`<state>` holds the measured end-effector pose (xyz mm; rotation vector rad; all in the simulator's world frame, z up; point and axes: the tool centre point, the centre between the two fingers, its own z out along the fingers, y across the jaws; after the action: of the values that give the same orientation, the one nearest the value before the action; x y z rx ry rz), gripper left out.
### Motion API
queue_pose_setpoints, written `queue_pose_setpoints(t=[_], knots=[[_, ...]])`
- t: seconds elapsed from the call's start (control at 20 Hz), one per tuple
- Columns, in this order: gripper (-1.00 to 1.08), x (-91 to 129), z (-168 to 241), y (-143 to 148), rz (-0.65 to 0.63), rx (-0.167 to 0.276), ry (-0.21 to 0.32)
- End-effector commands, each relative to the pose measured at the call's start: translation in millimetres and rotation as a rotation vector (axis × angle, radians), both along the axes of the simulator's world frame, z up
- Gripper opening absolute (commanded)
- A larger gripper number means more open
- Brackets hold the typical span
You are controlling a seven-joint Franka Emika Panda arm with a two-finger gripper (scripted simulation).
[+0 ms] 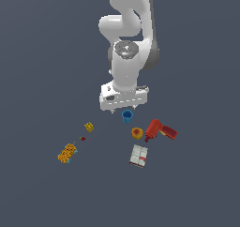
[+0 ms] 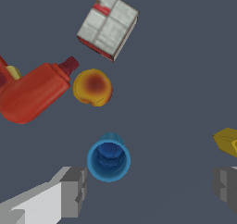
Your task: Pick up a designated object from a clutter of objects.
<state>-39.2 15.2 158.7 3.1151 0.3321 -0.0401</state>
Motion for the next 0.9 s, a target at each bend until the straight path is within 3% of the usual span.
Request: queue_pose_setpoints(t=[0.0,0.4,0.85], knots=[[1.00,-7.7,-17.8,6.5,0.033,0.002,-0.006],[1.00,-28.6,-55.0,20.5,0.107,0.009,-0.019],[1.00,-37.9,-68.4,25.6,0.135,0.013,-0.024]])
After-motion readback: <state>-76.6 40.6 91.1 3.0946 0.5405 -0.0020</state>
